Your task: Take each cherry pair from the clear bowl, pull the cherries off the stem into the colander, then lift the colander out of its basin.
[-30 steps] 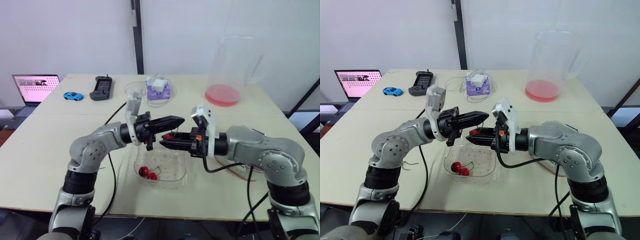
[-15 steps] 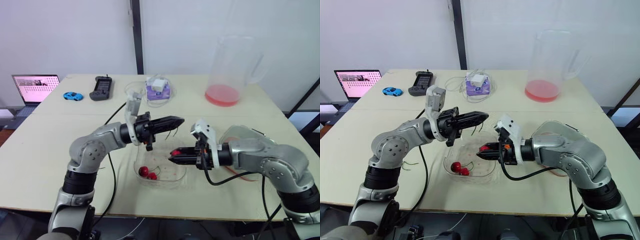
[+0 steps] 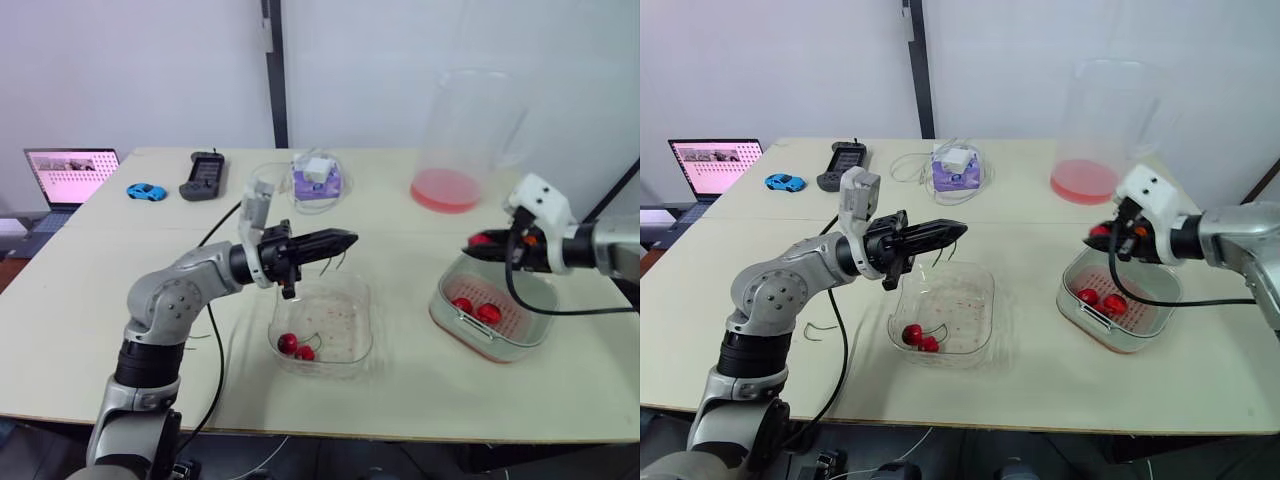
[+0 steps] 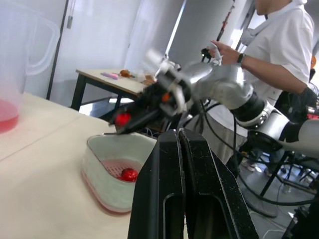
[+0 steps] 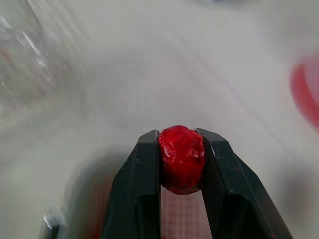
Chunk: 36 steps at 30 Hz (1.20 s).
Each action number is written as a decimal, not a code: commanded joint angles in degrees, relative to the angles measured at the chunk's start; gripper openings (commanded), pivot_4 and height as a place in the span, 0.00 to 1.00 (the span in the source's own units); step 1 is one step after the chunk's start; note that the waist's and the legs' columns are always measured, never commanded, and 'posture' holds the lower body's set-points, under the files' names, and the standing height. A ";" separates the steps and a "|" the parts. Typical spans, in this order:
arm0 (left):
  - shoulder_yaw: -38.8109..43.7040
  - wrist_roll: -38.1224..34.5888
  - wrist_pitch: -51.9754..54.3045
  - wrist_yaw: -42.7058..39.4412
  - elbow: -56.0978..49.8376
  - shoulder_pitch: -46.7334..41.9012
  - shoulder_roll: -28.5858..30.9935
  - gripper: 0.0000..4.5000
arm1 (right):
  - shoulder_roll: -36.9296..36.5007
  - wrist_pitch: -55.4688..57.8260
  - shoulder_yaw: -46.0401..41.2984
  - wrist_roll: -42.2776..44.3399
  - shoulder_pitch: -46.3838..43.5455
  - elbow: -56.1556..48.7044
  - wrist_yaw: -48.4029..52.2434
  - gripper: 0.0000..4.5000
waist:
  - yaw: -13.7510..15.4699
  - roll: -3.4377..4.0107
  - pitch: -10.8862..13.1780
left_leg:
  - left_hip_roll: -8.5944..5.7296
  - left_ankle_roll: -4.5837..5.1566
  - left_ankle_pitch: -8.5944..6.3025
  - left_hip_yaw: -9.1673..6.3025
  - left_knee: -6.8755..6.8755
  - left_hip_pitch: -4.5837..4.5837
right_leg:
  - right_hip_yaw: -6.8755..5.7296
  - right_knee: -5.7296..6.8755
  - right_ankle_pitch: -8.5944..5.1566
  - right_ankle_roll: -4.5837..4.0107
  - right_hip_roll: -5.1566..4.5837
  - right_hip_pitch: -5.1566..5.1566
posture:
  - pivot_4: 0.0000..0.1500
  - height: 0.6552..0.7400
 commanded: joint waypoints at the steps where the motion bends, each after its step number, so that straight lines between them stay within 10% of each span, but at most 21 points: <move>1: 1.05 0.07 -1.26 -0.48 -1.54 0.42 0.85 0.00 | -1.90 -4.80 -0.10 -4.44 1.04 3.00 3.54 0.18 | -0.15 0.03 0.01 | 0.00 0.00 0.00 0.00 0.00 0.01 | 0.01 0.02 0.00 0.00 0.01 -0.01 | 1.00 0.92; 6: 0.98 -0.05 -1.38 -0.01 -2.34 1.33 1.04 0.00 | 0.16 -7.04 0.50 -8.06 3.07 6.63 4.21 0.18 | 0.03 0.03 0.01 | 0.00 -0.02 0.01 -0.01 0.01 -0.01 | 0.01 0.01 0.00 0.00 0.00 -0.01 | 1.00 0.92; 14: 1.52 -0.67 -0.94 0.40 -2.76 1.63 1.73 0.00 | -2.28 -6.78 -2.19 -9.10 0.15 8.26 8.58 0.97 | 0.23 0.06 0.03 | 0.00 -0.18 0.10 0.00 0.01 -0.01 | 0.01 0.01 0.00 0.00 -0.01 -0.01 | 1.00 0.92; 23: 4.32 -0.61 0.06 -0.44 -2.40 2.77 7.43 0.00 | 1.88 3.29 -7.00 6.76 -16.77 2.17 18.29 0.99 | -0.73 0.15 0.10 | 0.05 -0.14 0.08 -0.03 -0.05 0.03 | 0.00 0.03 0.00 0.00 0.06 0.00 | 1.00 0.92; 36: 9.20 10.64 -1.88 -9.94 2.26 21.39 34.14 0.00 | 12.28 7.93 -4.64 16.69 -18.13 -8.77 19.55 0.99 | -0.80 0.16 0.21 | 0.02 -0.08 0.04 -0.03 -0.07 -0.05 | -0.05 0.03 0.00 -0.01 -0.04 -0.06 | 1.00 0.92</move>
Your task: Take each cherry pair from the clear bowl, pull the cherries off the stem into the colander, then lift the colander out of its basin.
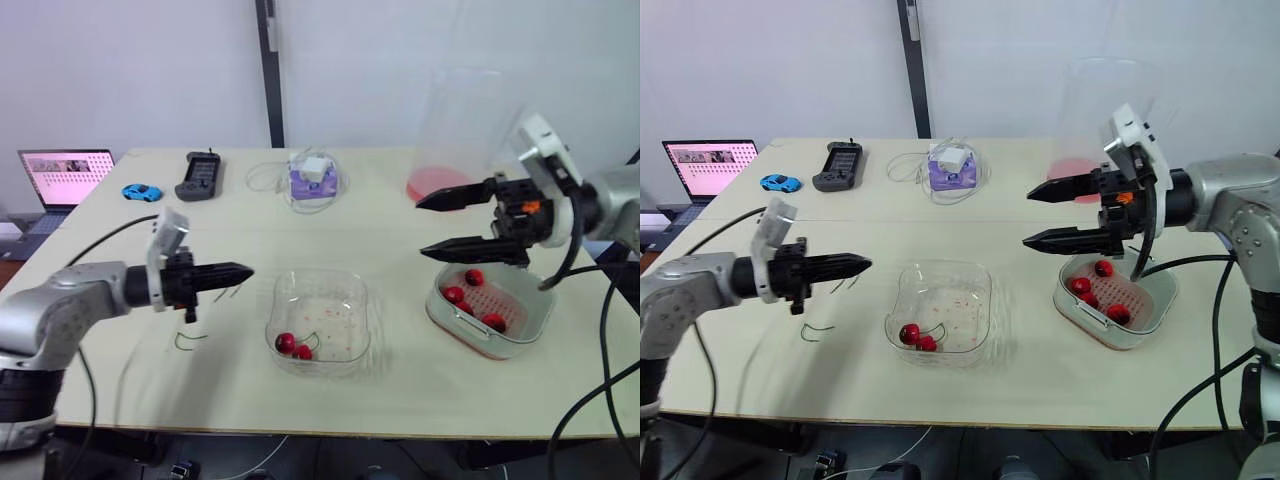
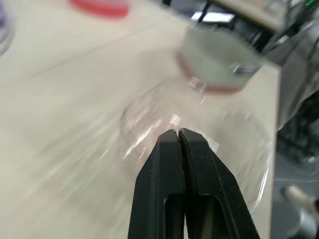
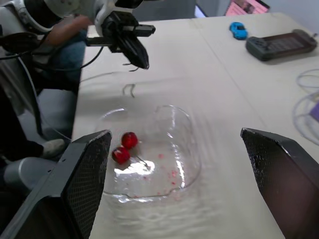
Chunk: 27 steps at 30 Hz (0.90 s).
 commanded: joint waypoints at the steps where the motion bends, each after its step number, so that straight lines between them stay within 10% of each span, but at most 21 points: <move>1: 1.56 3.82 -2.26 -1.25 1.45 5.82 2.44 0.00 | 1.50 -0.56 -0.04 1.58 -1.38 -2.22 0.61 0.99 | -0.15 0.00 0.00 | 0.01 0.00 0.00 -0.01 -0.01 0.00 | 0.00 0.00 0.00 0.00 0.01 -0.01 | 1.00 0.92; 13: 4.12 9.47 -5.61 5.57 7.97 15.33 -2.88 0.00 | 2.41 -2.64 1.87 -0.85 -0.18 -4.34 -0.65 0.99 | 0.01 0.03 0.02 | 0.02 0.01 0.00 0.00 -0.02 -0.05 | 0.00 0.08 0.00 -0.01 0.01 -0.13 | 1.00 0.92; 22: 5.42 9.77 -3.50 5.85 9.48 11.63 -0.43 1.00 | -0.51 -3.12 2.49 -1.73 0.37 -3.66 2.89 1.00 | -0.18 0.02 0.02 | 0.02 0.01 0.00 0.01 -0.02 -0.05 | 0.01 0.09 0.00 -0.01 0.01 -0.14 | 1.00 0.92; 27: 8.97 7.05 -3.22 3.44 8.51 7.95 1.85 1.00 | -0.10 -1.07 3.71 -2.00 0.46 -5.45 1.38 1.00 | -0.26 0.02 0.02 | 0.03 0.01 0.00 0.01 -0.04 -0.04 | 0.01 0.10 0.00 -0.01 0.03 -0.16 | 1.00 0.92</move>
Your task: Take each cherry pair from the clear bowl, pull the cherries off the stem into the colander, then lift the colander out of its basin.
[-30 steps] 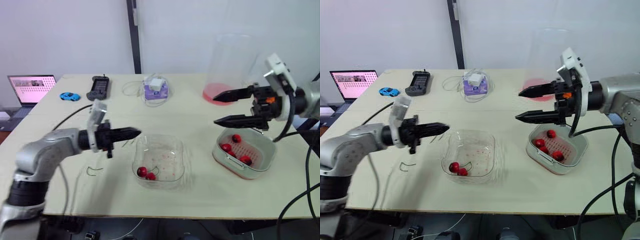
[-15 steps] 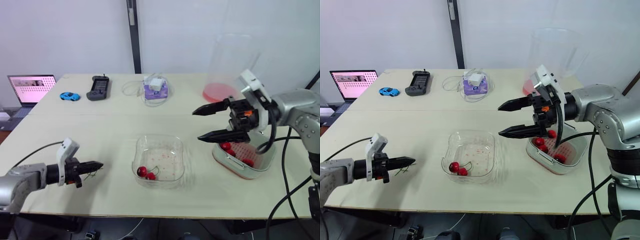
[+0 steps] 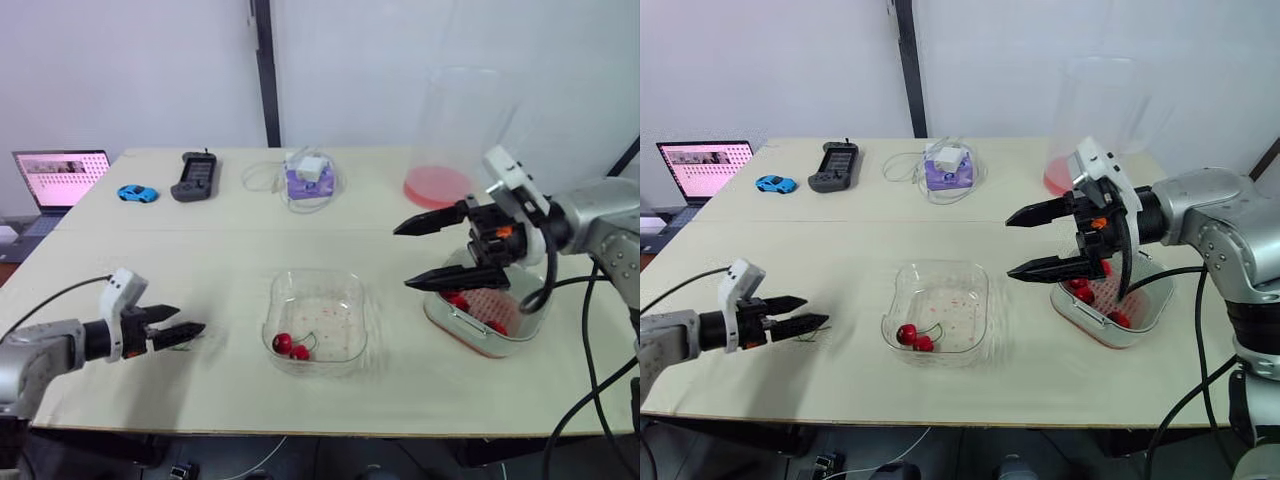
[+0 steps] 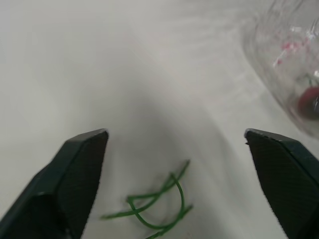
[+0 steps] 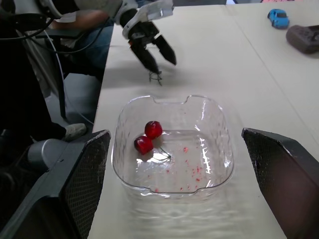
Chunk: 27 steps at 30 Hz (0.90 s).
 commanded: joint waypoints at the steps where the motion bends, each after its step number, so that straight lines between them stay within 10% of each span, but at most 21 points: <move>1: 4.37 -2.60 -1.10 -2.96 -2.68 -2.96 2.22 1.00 | 0.61 0.44 0.20 -0.26 -1.02 -2.75 -2.10 1.00 | 0.00 0.00 0.00 | 0.00 0.00 0.00 0.00 0.00 0.00 | 0.00 0.00 0.00 0.00 -0.01 0.00 | 1.00 0.92; 12: 1.00 -9.47 -2.76 -17.88 -12.11 -6.70 4.03 1.00 | 16.73 11.44 17.40 -10.26 -7.54 -9.17 -22.38 1.00 | -0.25 0.00 0.00 | 0.01 -0.05 0.03 0.01 -0.02 -0.02 | 0.04 0.10 0.00 0.00 0.03 -0.10 | 1.00 0.92; 27: -3.15 -0.53 -12.44 -20.20 -12.11 -3.71 4.04 1.00 | 28.99 12.58 35.44 -21.58 -8.55 -3.28 -28.05 1.00 | -0.19 -0.06 -0.03 | 0.01 -0.07 0.04 -0.02 0.01 -0.05 | 0.02 0.24 -0.01 -0.02 0.06 -0.20 | 1.00 0.92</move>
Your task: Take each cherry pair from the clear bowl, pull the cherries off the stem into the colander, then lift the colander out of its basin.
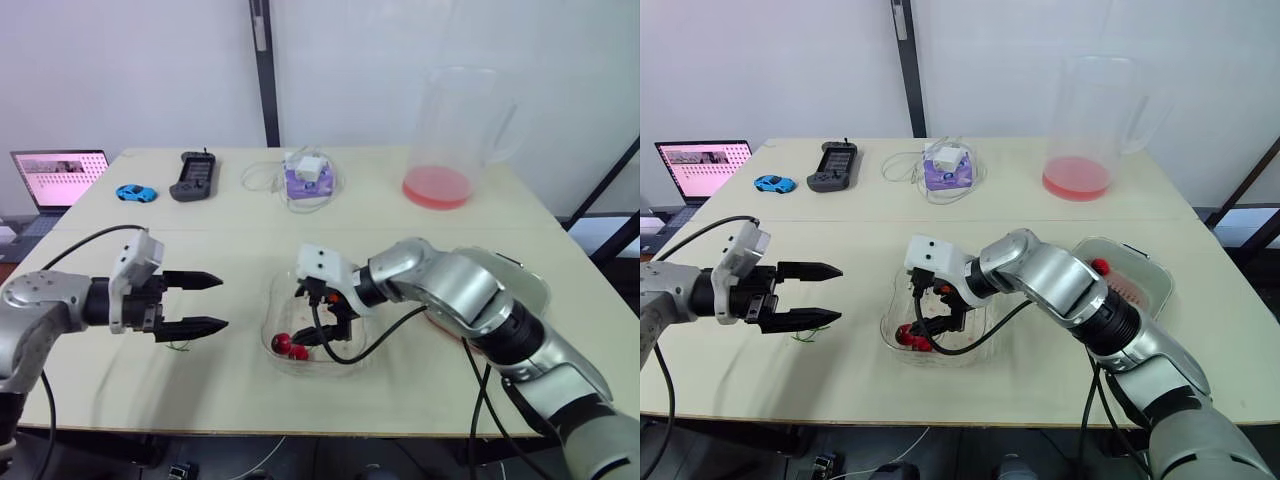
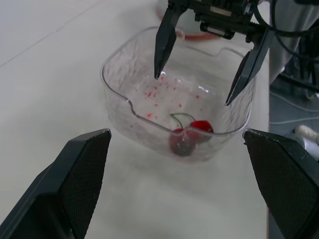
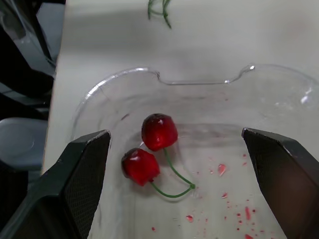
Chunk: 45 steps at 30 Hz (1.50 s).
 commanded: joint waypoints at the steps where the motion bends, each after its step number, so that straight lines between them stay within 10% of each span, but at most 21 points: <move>1: 0.77 0.54 -1.05 -0.15 -1.80 1.05 0.89 1.00 | 1.16 -0.60 0.80 -1.85 0.02 -0.02 -0.54 1.00 | -0.01 0.00 0.00 | 0.00 0.00 0.00 0.00 0.01 0.00 | 0.00 0.00 0.00 0.00 0.00 0.00 | 1.00 0.92; 43: -0.69 3.96 -3.49 3.43 0.54 1.66 -1.80 1.00 | 3.28 -6.53 4.23 -12.55 4.50 3.85 3.15 1.00 | 0.00 -0.01 -0.01 | 0.00 0.00 0.00 -0.02 0.02 0.00 | -0.01 0.05 0.00 0.00 0.01 0.00 | 1.00 0.92; 45: -0.55 4.03 -3.60 3.39 0.80 1.62 -1.69 1.00 | 3.38 -6.86 4.77 -12.79 4.66 3.86 3.63 0.88 | -0.01 -0.01 -0.01 | 0.00 0.00 0.00 -0.02 0.02 0.00 | -0.01 0.05 0.00 0.00 0.00 0.00 | 1.00 0.92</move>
